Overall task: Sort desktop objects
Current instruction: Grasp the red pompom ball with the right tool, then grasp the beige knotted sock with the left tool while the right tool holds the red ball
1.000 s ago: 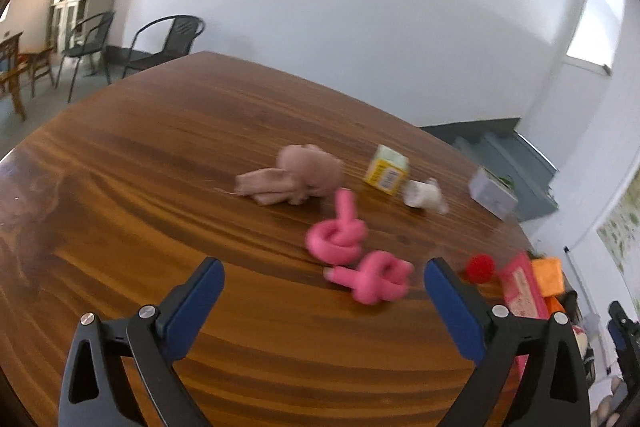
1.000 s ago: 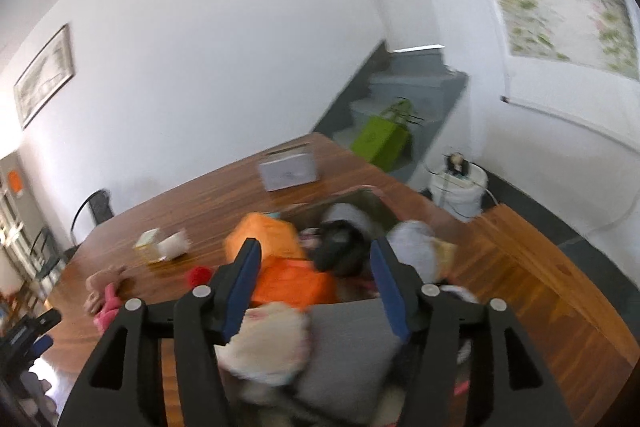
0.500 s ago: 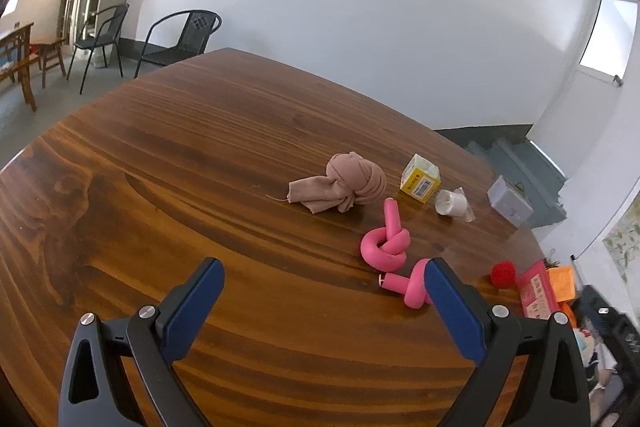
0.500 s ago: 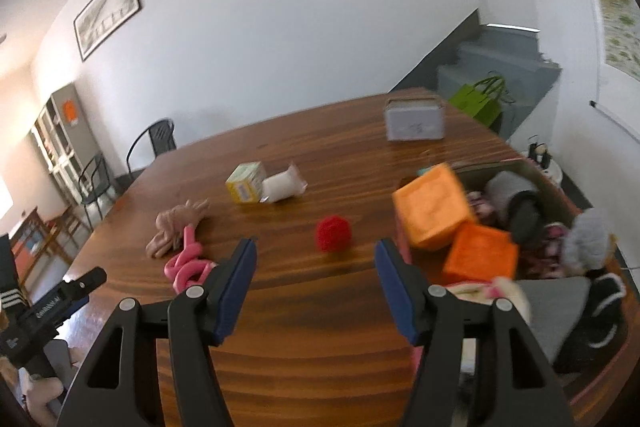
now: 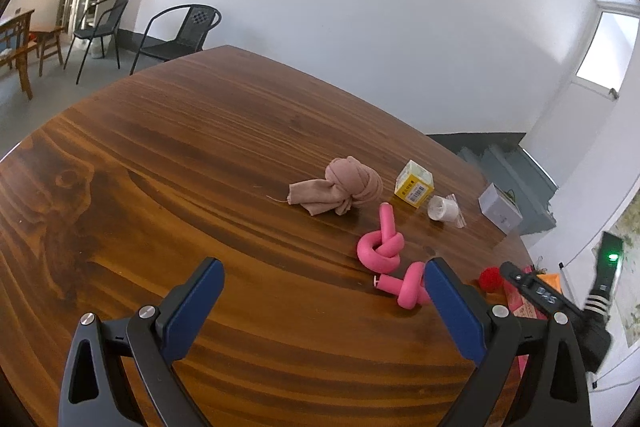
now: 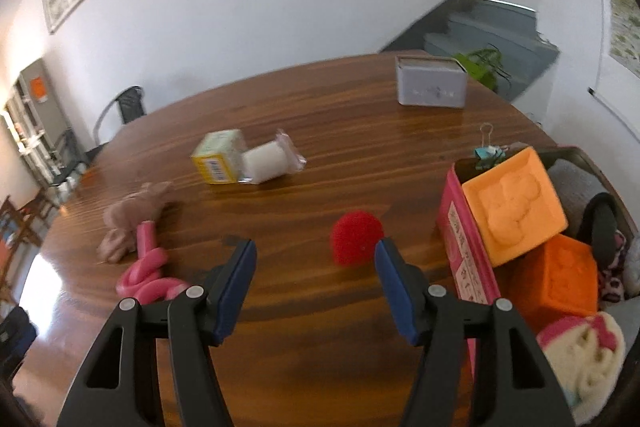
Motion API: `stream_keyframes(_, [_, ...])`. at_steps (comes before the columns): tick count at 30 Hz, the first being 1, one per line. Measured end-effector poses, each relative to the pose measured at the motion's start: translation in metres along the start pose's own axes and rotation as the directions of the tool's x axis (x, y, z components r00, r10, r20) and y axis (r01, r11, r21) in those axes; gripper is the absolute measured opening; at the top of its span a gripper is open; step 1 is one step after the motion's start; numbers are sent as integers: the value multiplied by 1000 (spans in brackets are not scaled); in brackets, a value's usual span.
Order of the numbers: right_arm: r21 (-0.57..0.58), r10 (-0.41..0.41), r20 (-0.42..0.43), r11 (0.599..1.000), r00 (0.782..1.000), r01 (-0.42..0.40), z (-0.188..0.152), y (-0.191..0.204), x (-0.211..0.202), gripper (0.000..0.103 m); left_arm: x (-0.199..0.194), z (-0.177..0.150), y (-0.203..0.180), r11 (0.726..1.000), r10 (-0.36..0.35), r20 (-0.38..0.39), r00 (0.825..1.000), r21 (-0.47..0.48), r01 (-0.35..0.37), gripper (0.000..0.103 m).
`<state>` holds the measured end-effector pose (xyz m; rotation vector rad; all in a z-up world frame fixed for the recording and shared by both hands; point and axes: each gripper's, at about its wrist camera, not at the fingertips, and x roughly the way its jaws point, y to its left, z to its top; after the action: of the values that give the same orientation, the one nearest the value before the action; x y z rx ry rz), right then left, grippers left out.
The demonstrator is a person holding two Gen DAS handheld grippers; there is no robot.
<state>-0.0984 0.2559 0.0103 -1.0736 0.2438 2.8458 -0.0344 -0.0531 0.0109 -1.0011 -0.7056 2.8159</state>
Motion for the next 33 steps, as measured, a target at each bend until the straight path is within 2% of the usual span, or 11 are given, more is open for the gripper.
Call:
stream_keyframes(6, [-3, -72, -41, 997, 997, 72, 5, 4, 33, 65, 6, -2, 3, 1000, -16, -42, 999, -27, 15, 101])
stream_keyframes(8, [-12, -81, -58, 997, 995, 80, 5, 4, 40, 57, 8, -2, 3, 999, -17, -51, 999, -28, 16, 101])
stream_keyframes(10, [-15, -73, -80, 997, 994, 72, 5, 3, 46, 41, 9, -3, 2, 1000, -16, -57, 998, -28, 14, 101])
stream_keyframes(13, [-19, -55, -96, 998, 994, 53, 5, 0, 48, 35, 11, -4, 2, 1000, -10, -60, 998, -24, 9, 101])
stream_keyframes(15, [-26, -42, -90, 999, 995, 40, 5, -1, 45, 33, 12, -4, 2, 1000, -5, -59, 998, -19, 4, 101])
stream_keyframes(23, [-6, 103, -78, 995, 992, -104, 6, 3, 13, 33, 26, -3, -1, 998, 53, -56, 997, 26, -52, 101])
stream_keyframes(26, [-2, 129, -85, 992, 988, -129, -1, 2, 2, 33, 32, 3, -4, 995, 78, -39, 996, 63, -75, 101])
stream_keyframes(30, [2, 152, -85, 988, 985, -152, -8, -2, -10, 33, 46, 17, -13, 990, 73, -12, 997, 125, -71, 102])
stream_keyframes(33, [4, 163, -83, 987, 983, -163, -10, -4, -15, 33, 64, 33, -22, 983, 70, -30, 997, 173, -64, 102])
